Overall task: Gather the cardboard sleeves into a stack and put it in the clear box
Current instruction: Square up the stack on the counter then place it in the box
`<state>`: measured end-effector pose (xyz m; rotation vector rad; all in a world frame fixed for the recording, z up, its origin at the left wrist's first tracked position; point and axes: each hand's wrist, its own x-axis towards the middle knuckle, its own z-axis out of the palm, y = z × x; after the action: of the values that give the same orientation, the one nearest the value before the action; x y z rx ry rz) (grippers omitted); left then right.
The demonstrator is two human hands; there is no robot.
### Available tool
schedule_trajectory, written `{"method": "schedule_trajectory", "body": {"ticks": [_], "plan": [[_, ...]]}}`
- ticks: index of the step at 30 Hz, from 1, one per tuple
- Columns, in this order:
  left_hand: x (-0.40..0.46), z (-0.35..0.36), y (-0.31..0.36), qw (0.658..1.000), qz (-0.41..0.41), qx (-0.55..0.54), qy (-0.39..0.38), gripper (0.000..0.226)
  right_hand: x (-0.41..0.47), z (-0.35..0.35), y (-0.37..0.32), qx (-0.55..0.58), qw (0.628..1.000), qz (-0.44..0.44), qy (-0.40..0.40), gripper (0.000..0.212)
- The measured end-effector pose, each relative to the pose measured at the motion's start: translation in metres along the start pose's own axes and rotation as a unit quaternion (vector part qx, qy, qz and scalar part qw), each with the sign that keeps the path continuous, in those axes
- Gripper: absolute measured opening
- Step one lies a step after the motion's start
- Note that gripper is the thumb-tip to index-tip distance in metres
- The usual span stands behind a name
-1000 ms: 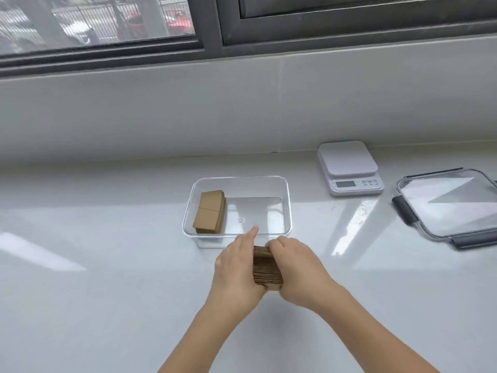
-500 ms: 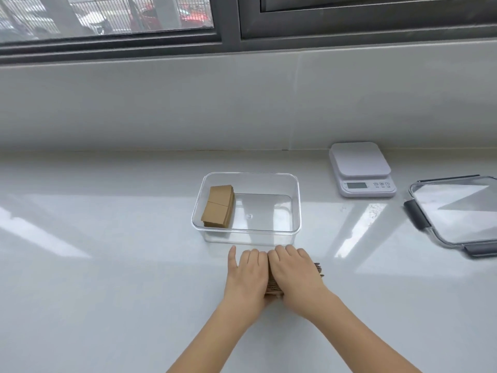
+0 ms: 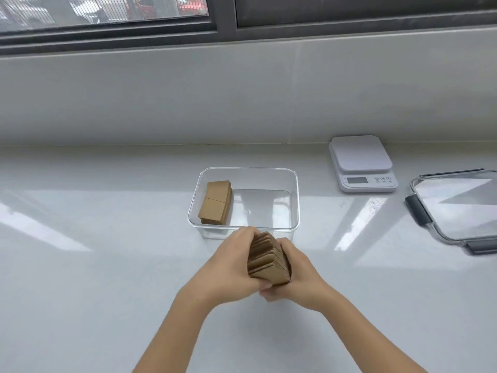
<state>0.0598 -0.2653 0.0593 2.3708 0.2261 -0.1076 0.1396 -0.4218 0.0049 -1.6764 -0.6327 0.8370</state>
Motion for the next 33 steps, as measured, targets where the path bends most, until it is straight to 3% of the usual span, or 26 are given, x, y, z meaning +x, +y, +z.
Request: {"method": "schedule_trajectory", "body": {"ticks": [7,12,20,23,25,29,31,33], "plan": [[0.017,0.018,0.021,0.973,0.049,0.226,0.002,0.057,0.012,0.006,0.015,-0.014,0.999,-0.035,0.032,0.062],[0.024,0.043,0.013,0.969,0.041,0.243,0.002,0.086,0.009,0.002,0.035,-0.056,0.997,0.0,0.048,0.065],[0.024,0.052,0.005,0.968,0.062,0.24,0.032,0.081,0.01,0.008,0.035,-0.061,0.995,-0.042,0.059,0.06],[0.023,0.043,-0.002,0.977,0.081,0.188,0.053,0.077,0.007,0.003,0.021,-0.089,0.992,-0.068,0.049,0.053],[0.016,0.037,-0.011,0.983,0.091,0.133,0.094,0.081,0.009,-0.004,0.011,-0.239,0.963,-0.11,0.049,0.05],[-0.003,0.053,-0.04,0.991,0.027,0.086,0.096,0.099,0.014,-0.001,0.001,-0.569,0.816,-0.1,0.011,0.05],[-0.007,0.071,-0.054,0.992,-0.009,0.119,0.05,0.109,0.015,0.008,0.006,-0.609,0.79,-0.06,-0.025,0.054],[-0.006,0.083,-0.065,0.988,-0.043,0.149,0.024,0.11,0.018,0.011,0.012,-0.602,0.795,-0.064,-0.029,0.062]]}}
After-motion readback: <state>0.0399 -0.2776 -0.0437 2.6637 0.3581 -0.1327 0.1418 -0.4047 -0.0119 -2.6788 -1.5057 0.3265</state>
